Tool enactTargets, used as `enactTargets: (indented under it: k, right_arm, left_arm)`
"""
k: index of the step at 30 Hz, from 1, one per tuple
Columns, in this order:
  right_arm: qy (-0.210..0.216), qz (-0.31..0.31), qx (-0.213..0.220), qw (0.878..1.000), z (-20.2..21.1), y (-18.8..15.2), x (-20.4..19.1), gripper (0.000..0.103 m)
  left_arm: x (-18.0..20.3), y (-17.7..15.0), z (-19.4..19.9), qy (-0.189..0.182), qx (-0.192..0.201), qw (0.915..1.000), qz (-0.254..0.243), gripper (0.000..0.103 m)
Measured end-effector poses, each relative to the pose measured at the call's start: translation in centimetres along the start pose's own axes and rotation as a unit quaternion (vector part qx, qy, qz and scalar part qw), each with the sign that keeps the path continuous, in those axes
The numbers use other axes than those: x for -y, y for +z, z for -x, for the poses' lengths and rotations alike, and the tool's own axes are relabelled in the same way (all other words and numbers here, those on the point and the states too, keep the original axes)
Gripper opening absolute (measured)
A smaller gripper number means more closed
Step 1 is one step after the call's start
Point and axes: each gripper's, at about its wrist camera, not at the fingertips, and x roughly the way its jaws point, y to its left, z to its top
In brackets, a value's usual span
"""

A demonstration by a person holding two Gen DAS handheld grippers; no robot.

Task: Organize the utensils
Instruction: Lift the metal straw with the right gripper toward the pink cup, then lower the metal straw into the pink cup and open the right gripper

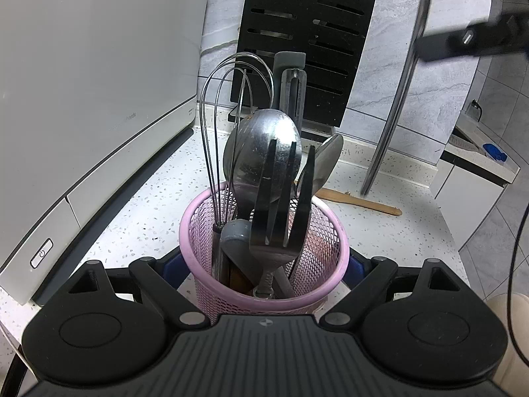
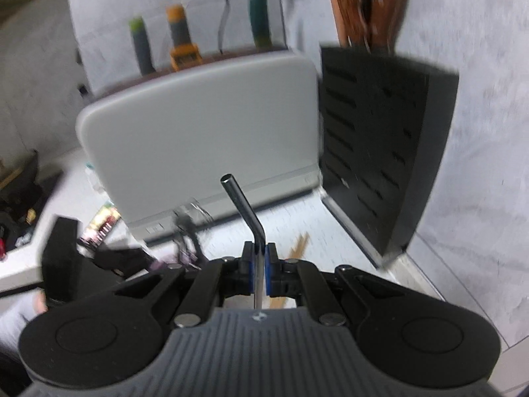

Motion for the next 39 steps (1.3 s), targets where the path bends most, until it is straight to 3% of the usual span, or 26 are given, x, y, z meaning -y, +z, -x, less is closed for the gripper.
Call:
enactTargets:
  k: [6, 15, 26, 39]
  right_arm:
    - [0.041, 0.002, 0.048, 0.998, 2.7, 0.8, -1.8, 0.002]
    - [0.087, 0.010, 0.051, 0.995, 0.7, 0.8, -3.6, 0.002]
    - [0.059, 0.060, 0.017, 0.996, -3.3, -1.6, -5.1, 0.002]
    - [0.053, 0.042, -0.014, 0.998, -5.6, -3.0, -4.3, 0.002]
  left_arm:
    - [0.0, 0.0, 0.0, 0.001, 0.000, 1.0000, 0.000, 0.103]
    - [0.0, 0.0, 0.0, 0.001, 0.000, 1.0000, 0.001, 0.103]
    - [0.0, -0.1, 0.0, 0.001, 0.001, 1.0000, 0.001, 0.103]
    - [-0.1, -0.1, 0.0, 0.000, 0.001, 1.0000, 0.001, 0.103]
